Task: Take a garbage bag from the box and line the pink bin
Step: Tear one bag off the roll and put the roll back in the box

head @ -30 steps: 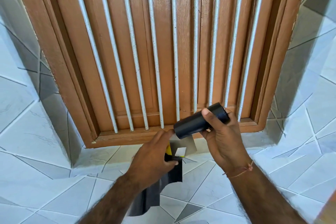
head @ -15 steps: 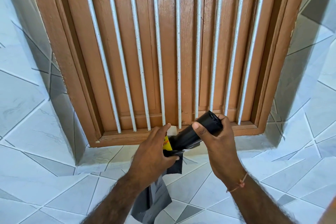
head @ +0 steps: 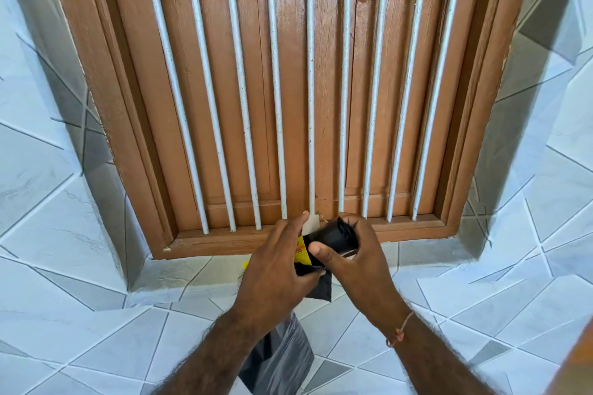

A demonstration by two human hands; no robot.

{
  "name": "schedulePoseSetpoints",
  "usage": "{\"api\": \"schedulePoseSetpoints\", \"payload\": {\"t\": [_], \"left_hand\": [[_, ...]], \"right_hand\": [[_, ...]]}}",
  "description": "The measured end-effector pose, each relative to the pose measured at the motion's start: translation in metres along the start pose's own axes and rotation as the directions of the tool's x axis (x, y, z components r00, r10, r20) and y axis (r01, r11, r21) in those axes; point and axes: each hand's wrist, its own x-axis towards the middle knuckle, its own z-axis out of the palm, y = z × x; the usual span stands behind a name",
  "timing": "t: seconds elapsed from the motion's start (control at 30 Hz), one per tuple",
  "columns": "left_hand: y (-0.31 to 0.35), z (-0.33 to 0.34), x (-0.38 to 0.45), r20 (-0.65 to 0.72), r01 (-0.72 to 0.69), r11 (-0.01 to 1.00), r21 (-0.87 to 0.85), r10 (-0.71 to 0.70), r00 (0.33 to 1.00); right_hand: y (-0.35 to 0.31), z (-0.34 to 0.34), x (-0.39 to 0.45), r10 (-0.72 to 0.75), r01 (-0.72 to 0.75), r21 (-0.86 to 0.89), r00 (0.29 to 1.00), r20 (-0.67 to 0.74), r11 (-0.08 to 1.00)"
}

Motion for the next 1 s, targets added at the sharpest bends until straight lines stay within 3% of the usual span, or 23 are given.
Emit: {"api": "schedulePoseSetpoints", "payload": {"t": [0.1,0.17,0.27,0.33,0.4,0.57,0.67,0.83,1.0], "left_hand": [[0.001,0.002,0.001,-0.024,-0.003,1.0,-0.03,0.002,1.0],[0.0,0.001,0.002,-0.039,0.018,0.999,-0.048,-0.02,0.999],[-0.004,-0.001,0.002,-0.075,0.05,0.993,-0.108,-0.059,0.995],[-0.005,-0.001,0.002,-0.065,0.079,0.979,-0.186,-0.092,0.994],[-0.006,-0.001,0.002,-0.057,0.1,0.969,-0.227,-0.116,0.992],[-0.009,-0.002,0.004,-0.088,-0.002,0.992,-0.128,-0.009,0.996],[-0.01,-0.001,0.006,-0.017,0.02,0.995,-0.097,-0.021,1.0],[-0.01,-0.004,0.009,-0.014,0.001,0.996,-0.091,-0.003,1.0],[-0.001,-0.007,0.008,0.026,0.096,0.986,-0.137,-0.094,0.995]], "right_hand": [[0.004,0.005,-0.004,-0.052,0.064,-0.163,0.996,0.078,0.985],[0.001,0.007,-0.006,-0.038,0.053,-0.147,0.994,0.104,0.988],[-0.002,0.002,-0.001,0.055,-0.044,0.176,0.997,-0.058,0.983],[-0.003,-0.003,0.005,0.206,-0.194,0.346,0.979,0.003,0.918],[-0.001,-0.004,0.007,0.233,-0.259,0.392,0.966,0.112,0.883],[0.006,0.002,0.011,0.157,-0.166,0.286,0.986,0.056,0.944],[0.007,0.003,0.016,0.164,-0.177,0.285,0.984,0.07,0.942],[0.008,0.001,0.022,0.2,-0.259,0.305,0.956,0.213,0.916],[0.011,0.004,0.027,0.205,-0.238,0.267,0.968,0.146,0.934]]}}
